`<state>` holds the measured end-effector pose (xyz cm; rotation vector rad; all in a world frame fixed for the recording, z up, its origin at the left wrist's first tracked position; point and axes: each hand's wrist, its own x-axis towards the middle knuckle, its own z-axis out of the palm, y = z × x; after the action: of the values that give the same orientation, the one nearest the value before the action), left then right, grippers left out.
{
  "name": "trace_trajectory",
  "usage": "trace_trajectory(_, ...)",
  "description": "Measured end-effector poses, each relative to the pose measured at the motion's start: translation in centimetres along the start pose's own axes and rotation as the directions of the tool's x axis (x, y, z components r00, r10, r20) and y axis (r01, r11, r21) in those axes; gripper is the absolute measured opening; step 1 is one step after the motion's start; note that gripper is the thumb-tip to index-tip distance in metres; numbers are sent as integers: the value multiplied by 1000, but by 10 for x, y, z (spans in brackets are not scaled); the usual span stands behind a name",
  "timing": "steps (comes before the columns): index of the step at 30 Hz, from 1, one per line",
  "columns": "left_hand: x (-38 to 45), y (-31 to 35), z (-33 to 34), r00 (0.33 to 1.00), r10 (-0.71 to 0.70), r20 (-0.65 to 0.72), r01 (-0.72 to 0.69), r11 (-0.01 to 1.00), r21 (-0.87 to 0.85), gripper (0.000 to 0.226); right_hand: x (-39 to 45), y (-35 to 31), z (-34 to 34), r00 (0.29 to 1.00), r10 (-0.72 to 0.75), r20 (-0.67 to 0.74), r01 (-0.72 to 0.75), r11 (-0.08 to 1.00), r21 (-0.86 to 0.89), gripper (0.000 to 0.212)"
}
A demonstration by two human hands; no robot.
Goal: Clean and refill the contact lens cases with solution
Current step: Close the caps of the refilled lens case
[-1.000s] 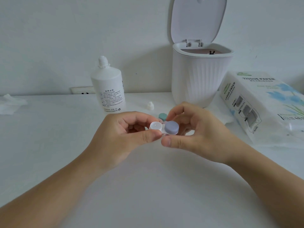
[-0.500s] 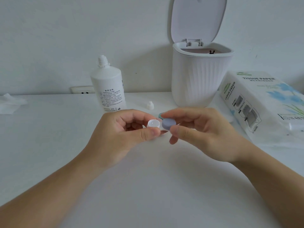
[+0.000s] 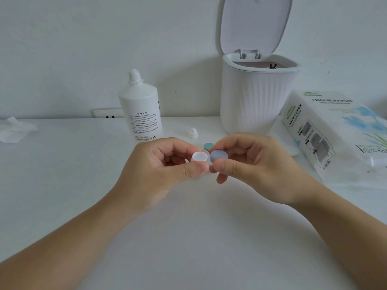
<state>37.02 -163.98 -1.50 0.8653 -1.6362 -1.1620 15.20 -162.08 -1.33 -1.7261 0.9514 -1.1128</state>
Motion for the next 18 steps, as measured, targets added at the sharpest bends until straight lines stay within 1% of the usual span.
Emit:
trace_trajectory(5, 0, 0, 1, 1000, 11, -19, -11, 1000, -25, 25, -1, 3, -6, 999, 32, -15, -32, 999, 1, 27)
trace_trajectory(8, 0, -1, 1, 1000, 9, -29, -10, 1000, -25, 26, 0, 4, -4, 1000, 3, -23, -3, 1000, -24, 20)
trace_trajectory(12, -1, -3, 2, 999, 20, -28, -21, 999, -49, 24, 0, 5, -1, 999, -30, -40, 27, 997, -70, 19)
trace_trajectory(16, -1, -3, 2, 999, 50, -16, -50, 999, 6, 23, 0, 5, -3, 998, -57, -41, 52, 993, -106, 18)
trace_trajectory(18, 0, -2, -1, 998, 65, 0, -65, 994, 87, 24, 1, 3, -5, 997, -60, -50, 54, 992, -111, 20)
